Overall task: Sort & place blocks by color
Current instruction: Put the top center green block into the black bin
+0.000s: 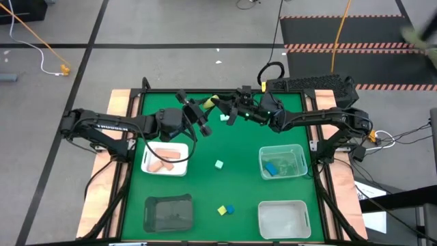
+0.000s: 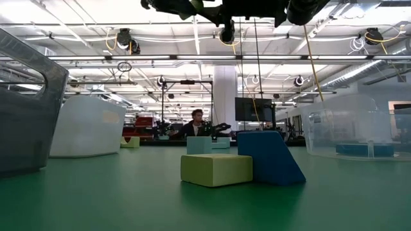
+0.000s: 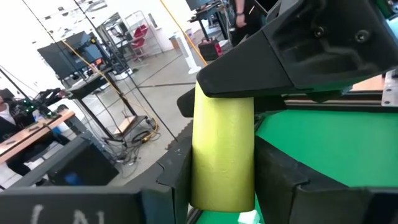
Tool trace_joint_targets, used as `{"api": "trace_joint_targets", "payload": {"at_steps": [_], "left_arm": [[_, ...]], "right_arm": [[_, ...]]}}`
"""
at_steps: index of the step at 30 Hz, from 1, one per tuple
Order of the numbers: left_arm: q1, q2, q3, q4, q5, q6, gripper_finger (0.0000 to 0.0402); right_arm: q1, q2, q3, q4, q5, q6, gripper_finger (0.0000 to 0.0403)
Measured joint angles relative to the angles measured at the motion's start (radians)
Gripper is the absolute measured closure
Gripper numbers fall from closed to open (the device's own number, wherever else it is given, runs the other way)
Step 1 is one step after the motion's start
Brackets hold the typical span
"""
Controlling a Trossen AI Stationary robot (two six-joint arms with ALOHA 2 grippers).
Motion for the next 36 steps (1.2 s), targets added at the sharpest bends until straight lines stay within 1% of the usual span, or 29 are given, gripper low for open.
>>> {"api": "trace_joint_targets", "payload": {"at_steps": [6,7,9,12,15,17,19,21,24,25,27,30,31,33,36], "left_arm": [[-0.008,0.000,0.000,0.001,-0.005,-0.006,0.0270],[-0.011,0.000,0.000,0.002,-0.005,-0.007,0.0270],[-0.015,0.000,0.000,0.010,-0.007,-0.015,0.0270],[-0.021,-0.002,0.000,0.014,-0.010,-0.024,0.0270],[-0.028,-0.002,0.000,0.009,-0.018,-0.036,0.0270],[-0.031,-0.002,0.000,0.004,-0.023,-0.058,0.0270],[-0.031,-0.002,0.000,-0.022,-0.023,-0.095,0.0270],[-0.031,-0.004,0.000,-0.064,-0.023,-0.157,0.0270],[-0.046,-0.023,0.000,-0.183,-0.005,-0.312,0.0270],[-0.058,-0.037,0.000,-0.247,0.019,-0.381,0.0270],[-0.088,-0.067,0.000,-0.372,0.106,-0.532,0.0270],[-0.142,-0.117,0.000,-0.562,0.231,-0.811,0.0270],[-0.159,-0.134,0.000,-0.614,0.279,-0.897,0.0270],[-0.201,-0.163,0.000,-0.709,0.401,-1.018,0.0270],[-0.295,-0.176,0.001,-0.749,0.577,-1.172,0.0270]], "right_arm": [[0.000,0.000,0.000,0.000,0.000,-0.001,0.0295],[0.000,-0.001,0.000,0.000,-0.001,-0.001,0.0287],[-0.007,-0.001,0.000,-0.001,-0.010,-0.004,0.0245],[-0.019,-0.001,0.000,-0.003,-0.022,-0.003,0.0157],[-0.041,-0.027,0.000,-0.051,-0.105,-0.003,0.0083],[-0.055,-0.067,0.000,-0.158,-0.132,-0.004,0.0048],[-0.068,-0.113,0.000,-0.292,-0.132,-0.014,0.0025],[-0.080,-0.168,0.000,-0.435,-0.131,-0.044,0.0011],[-0.088,-0.253,0.000,-0.638,-0.130,-0.077,0.0006],[-0.089,-0.278,0.001,-0.706,-0.130,-0.083,0.0007],[-0.088,-0.318,0.000,-0.840,-0.130,-0.089,0.0009],[-0.078,-0.368,-0.001,-1.000,-0.130,-0.089,0.0010],[-0.077,-0.379,0.000,-1.030,-0.130,-0.089,0.0010],[-0.077,-0.399,0.000,-1.089,-0.130,-0.089,0.0010],[-0.077,-0.408,-0.001,-1.111,-0.129,-0.089,0.0010]]}}
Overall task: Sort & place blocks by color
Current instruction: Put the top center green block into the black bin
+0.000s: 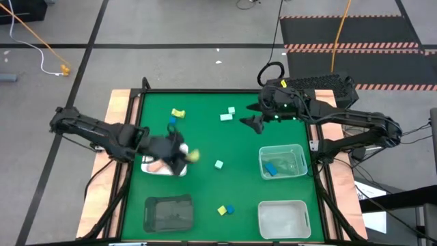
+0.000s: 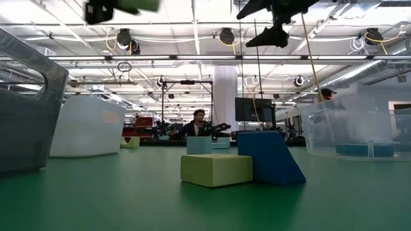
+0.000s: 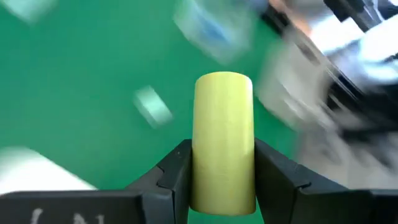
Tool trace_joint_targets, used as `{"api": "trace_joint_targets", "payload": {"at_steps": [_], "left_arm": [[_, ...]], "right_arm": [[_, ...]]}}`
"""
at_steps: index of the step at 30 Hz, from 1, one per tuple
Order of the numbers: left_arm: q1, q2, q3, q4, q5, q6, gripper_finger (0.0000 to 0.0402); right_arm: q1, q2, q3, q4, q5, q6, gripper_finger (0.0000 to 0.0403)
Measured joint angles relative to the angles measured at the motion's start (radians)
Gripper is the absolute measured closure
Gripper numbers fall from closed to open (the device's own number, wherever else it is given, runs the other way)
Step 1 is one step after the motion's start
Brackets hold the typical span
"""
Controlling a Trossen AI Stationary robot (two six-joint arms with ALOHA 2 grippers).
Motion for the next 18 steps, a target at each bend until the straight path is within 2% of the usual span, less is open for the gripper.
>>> {"api": "trace_joint_targets", "payload": {"at_steps": [5,10,14,18], "left_arm": [[-0.174,0.018,0.001,-0.016,0.216,-0.220,0.0270],[-0.332,0.066,0.001,-0.082,0.333,-0.447,0.0270],[-0.396,0.122,0.000,-0.092,0.391,-0.477,0.0270],[-0.413,0.165,0.000,-0.124,0.393,-0.480,0.0261]], "right_arm": [[0.000,0.000,0.000,-0.002,-0.001,0.091,0.0010],[0.000,0.000,0.000,-0.001,0.000,0.166,0.0010],[0.000,0.000,0.000,0.002,0.001,0.161,0.0010],[0.000,0.000,0.000,0.002,0.001,0.164,0.0010]]}}
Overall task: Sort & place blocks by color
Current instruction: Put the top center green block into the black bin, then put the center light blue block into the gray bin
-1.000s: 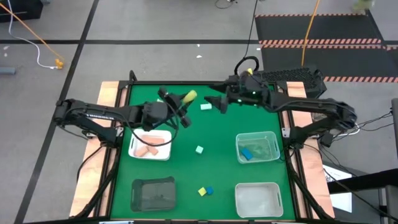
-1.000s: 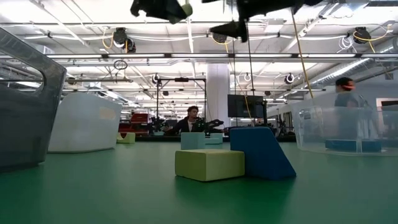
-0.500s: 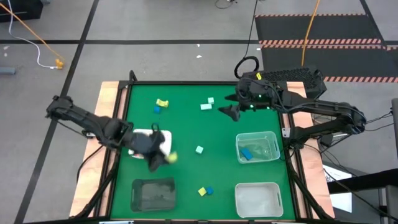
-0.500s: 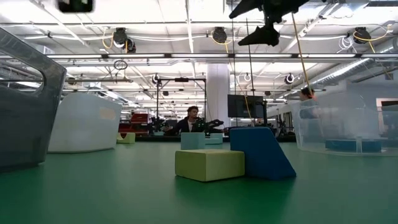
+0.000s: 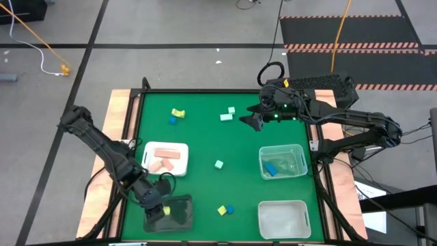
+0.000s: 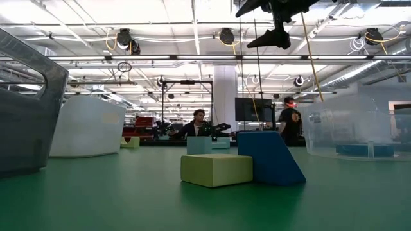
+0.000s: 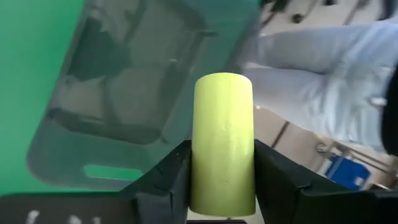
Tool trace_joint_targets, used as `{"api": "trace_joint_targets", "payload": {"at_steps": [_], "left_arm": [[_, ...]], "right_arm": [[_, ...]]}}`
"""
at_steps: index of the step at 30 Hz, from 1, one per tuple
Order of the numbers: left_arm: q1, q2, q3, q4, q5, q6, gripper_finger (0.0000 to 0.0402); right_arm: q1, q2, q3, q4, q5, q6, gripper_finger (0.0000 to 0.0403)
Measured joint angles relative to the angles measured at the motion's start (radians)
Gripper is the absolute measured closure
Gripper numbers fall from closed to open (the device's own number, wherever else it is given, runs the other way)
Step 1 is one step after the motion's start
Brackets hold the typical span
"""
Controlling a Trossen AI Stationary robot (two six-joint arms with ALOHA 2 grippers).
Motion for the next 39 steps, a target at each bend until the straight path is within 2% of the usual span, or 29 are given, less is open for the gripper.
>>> {"api": "trace_joint_targets", "payload": {"at_steps": [8,13,22,26,29,35,39], "left_arm": [[0.000,0.014,0.000,-0.120,0.001,-0.062,0.0120],[0.000,0.014,0.000,-0.116,0.000,-0.058,0.0074],[0.033,0.012,0.017,-0.115,-0.121,0.102,0.0063],[0.074,0.012,0.044,-0.113,-0.215,0.207,0.0062],[0.110,0.012,0.065,-0.107,-0.324,0.269,0.0062],[0.171,0.011,0.077,-0.081,-0.524,0.244,0.0062],[0.206,0.011,0.077,0.017,-0.630,0.220,0.0062]], "right_arm": [[0.000,0.000,0.000,0.000,0.000,-0.001,0.0010],[0.000,0.000,0.000,0.000,0.000,0.000,0.0009],[0.000,0.000,0.000,0.000,0.000,0.000,0.0009],[0.000,0.000,0.000,0.000,0.000,0.000,0.0009],[0.000,0.000,0.000,0.000,0.000,0.000,0.0009],[0.000,0.000,0.000,0.000,0.000,0.000,0.0009],[0.000,0.000,0.000,0.000,0.000,0.000,0.0009]]}}
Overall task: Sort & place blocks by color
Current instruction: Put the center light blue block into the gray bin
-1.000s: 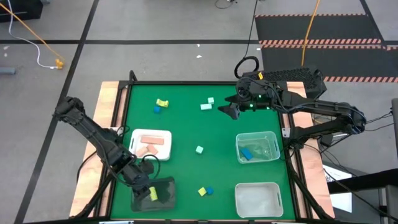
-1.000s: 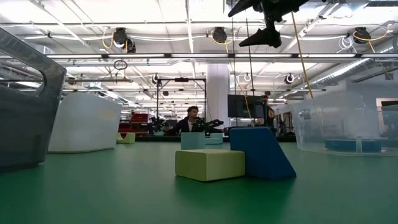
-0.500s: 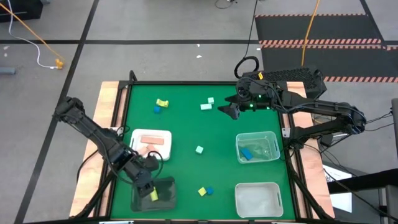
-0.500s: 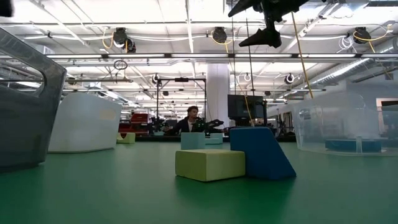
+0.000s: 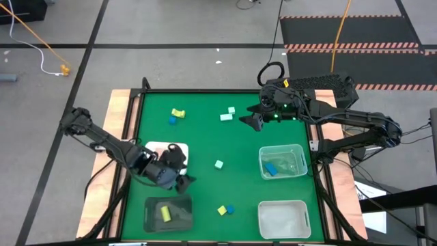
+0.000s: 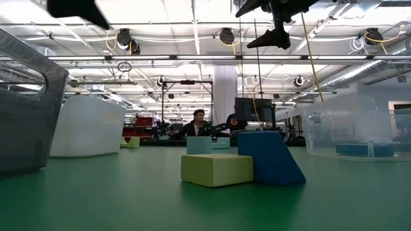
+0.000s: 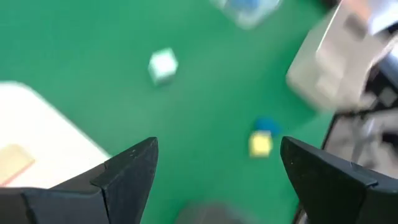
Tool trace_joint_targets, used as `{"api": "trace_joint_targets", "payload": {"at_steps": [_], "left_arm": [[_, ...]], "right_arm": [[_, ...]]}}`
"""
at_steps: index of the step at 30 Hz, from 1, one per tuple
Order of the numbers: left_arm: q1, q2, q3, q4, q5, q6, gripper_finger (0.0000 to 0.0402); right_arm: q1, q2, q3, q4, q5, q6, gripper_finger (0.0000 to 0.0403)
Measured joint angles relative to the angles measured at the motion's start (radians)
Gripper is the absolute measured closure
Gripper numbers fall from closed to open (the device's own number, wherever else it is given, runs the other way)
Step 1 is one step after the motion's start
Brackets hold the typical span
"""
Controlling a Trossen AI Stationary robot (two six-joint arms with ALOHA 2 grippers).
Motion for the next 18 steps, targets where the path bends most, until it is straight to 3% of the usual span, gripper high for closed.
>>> {"api": "trace_joint_targets", "payload": {"at_steps": [7,18], "left_arm": [[0.046,0.002,0.000,0.228,-0.118,0.066,0.0062],[0.104,0.113,0.000,0.410,-0.122,0.120,0.0062]], "right_arm": [[0.000,0.000,0.000,0.086,0.004,0.001,0.0009],[0.000,0.000,0.000,0.332,-0.026,0.146,0.0009]]}}
